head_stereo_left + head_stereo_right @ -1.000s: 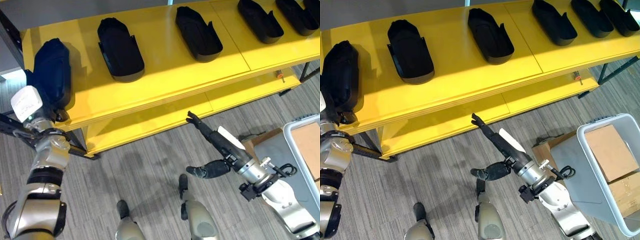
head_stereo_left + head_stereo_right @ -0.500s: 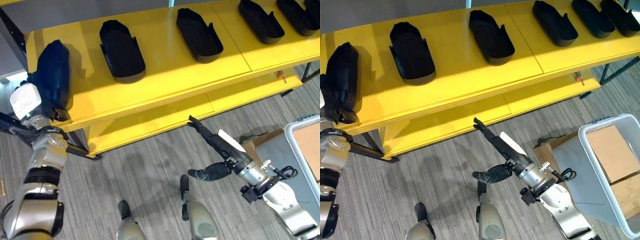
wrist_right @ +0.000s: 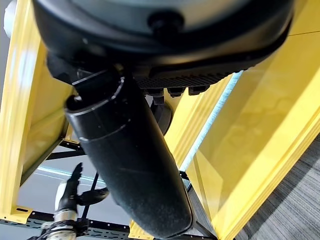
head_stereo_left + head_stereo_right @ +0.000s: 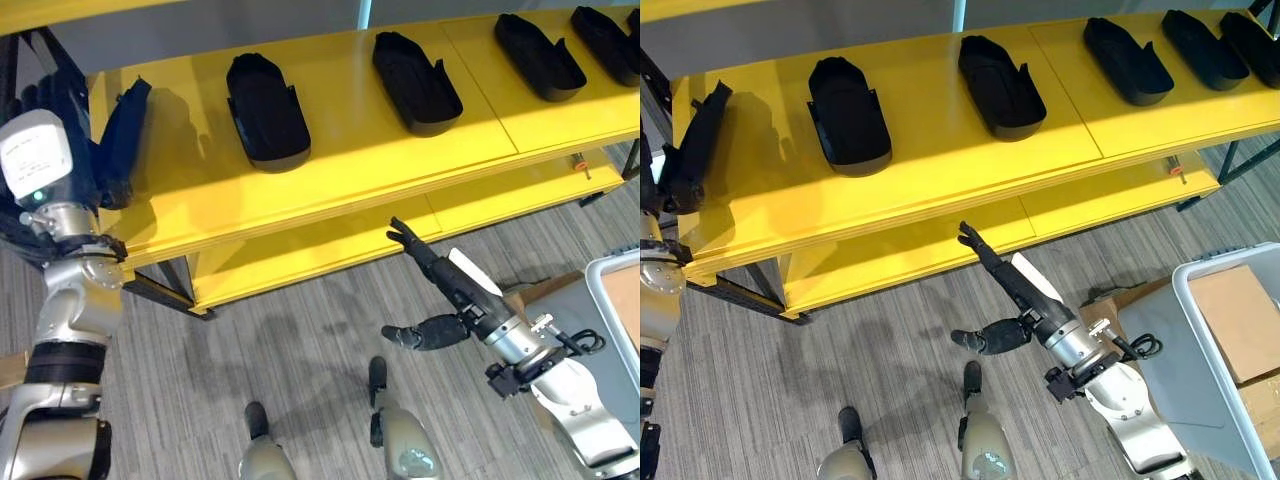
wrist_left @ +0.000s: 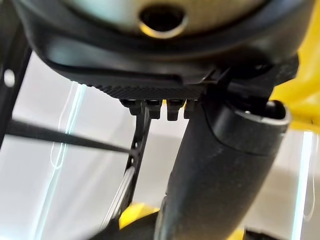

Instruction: Move parts from the plastic box to the shelf.

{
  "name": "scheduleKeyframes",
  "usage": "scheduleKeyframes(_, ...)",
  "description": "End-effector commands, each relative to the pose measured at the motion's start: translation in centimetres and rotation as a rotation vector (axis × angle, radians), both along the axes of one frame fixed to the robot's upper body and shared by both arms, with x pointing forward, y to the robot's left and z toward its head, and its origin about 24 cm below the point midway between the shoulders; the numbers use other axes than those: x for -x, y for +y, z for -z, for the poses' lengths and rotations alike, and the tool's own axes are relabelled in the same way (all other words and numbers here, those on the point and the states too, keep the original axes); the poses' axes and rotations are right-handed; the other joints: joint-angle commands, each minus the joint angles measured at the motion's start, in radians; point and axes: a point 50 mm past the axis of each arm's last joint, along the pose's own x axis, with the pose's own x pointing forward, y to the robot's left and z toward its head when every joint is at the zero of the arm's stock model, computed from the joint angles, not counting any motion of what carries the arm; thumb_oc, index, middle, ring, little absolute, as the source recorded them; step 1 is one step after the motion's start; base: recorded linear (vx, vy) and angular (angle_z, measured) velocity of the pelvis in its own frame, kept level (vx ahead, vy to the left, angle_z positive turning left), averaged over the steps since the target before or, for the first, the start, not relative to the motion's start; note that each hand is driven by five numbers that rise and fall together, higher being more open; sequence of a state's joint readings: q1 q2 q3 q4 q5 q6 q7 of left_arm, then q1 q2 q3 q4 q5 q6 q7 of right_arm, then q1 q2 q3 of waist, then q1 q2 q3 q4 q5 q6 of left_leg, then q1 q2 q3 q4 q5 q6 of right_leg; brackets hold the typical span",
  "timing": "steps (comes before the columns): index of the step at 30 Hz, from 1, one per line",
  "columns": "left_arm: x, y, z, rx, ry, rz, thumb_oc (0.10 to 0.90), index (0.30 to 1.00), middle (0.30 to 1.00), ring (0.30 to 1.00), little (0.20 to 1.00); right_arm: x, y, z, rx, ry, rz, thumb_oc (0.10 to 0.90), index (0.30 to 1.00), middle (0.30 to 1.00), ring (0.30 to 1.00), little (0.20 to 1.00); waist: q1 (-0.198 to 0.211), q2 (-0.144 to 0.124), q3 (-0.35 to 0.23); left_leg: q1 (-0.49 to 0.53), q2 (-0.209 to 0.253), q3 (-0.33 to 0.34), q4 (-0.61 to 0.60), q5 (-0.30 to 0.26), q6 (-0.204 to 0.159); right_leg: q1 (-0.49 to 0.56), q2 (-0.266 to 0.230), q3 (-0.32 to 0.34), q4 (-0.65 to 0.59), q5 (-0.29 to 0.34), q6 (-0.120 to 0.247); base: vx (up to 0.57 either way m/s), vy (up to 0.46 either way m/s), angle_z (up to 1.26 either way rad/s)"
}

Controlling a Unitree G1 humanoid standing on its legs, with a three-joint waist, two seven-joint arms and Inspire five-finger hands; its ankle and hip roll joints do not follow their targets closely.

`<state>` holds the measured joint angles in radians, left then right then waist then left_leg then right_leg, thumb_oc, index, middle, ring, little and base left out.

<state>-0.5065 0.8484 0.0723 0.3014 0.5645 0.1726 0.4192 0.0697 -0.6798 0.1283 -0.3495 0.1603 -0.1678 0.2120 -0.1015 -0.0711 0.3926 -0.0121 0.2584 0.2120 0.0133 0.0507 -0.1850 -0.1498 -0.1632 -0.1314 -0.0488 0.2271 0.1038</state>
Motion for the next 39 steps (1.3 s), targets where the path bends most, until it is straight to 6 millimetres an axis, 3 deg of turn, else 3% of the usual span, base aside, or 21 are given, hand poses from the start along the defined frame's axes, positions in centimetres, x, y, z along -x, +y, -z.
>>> scheduleKeyframes(1, 1.3, 0.5, -4.4, -0.164, -0.147, -0.029, 0.9, 1.0, 1.0, 1.0, 1.0, 1.0, 0.5, -3.3, -0.042, -0.173, -0.055, 0.9, 1.0, 1.0, 1.0, 1.0, -0.008, 0.008, -0.153, -0.045, 0.013, -0.006, 0.061, -0.015, 0.015, 0.089, -0.09, -0.016, 0.093, -0.176, 0.083, 0.0, 0.0, 0.0)
scheduleKeyframes(20, 1.5, -1.4, -2.2, -0.119, -0.134, 0.127, 0.9, 1.0, 1.0, 1.0, 1.0, 1.1, 0.1, -2.8, -0.072, -0.163, -0.021, 0.9, 1.0, 1.0, 1.0, 1.0, -0.004, 0.012, -0.184, -0.02, 0.003, -0.007, 0.051, -0.015, 0.021, 0.126, -0.097, -0.026, 0.082, -0.179, 0.083, 0.0, 0.0, 0.0)
scheduleKeyframes(31, 4.1, -3.2, 0.9, -0.053, -0.083, 0.302, 0.9, 1.0, 1.0, 1.0, 1.0, 0.7, 0.3, -2.7, -0.107, -0.172, 0.001, 0.9, 1.0, 1.0, 1.0, 1.0, 0.016, 0.026, -0.23, 0.034, -0.012, -0.001, -0.029, 0.008, 0.029, 0.172, -0.102, -0.046, 0.035, -0.158, 0.088, 0.01, 0.002, 0.02)
scheduleKeyframes(39, 6.5, -4.8, 3.9, -0.032, 0.008, 0.403, 0.9, 1.0, 1.0, 1.0, 1.0, 1.0, 0.1, -2.3, -0.12, -0.163, 0.021, 0.9, 1.0, 1.0, 1.0, 1.0, 0.027, 0.018, -0.25, 0.058, -0.019, 0.003, -0.05, 0.01, 0.036, 0.19, -0.103, -0.051, 0.021, -0.152, 0.091, 0.01, 0.0, 0.01)
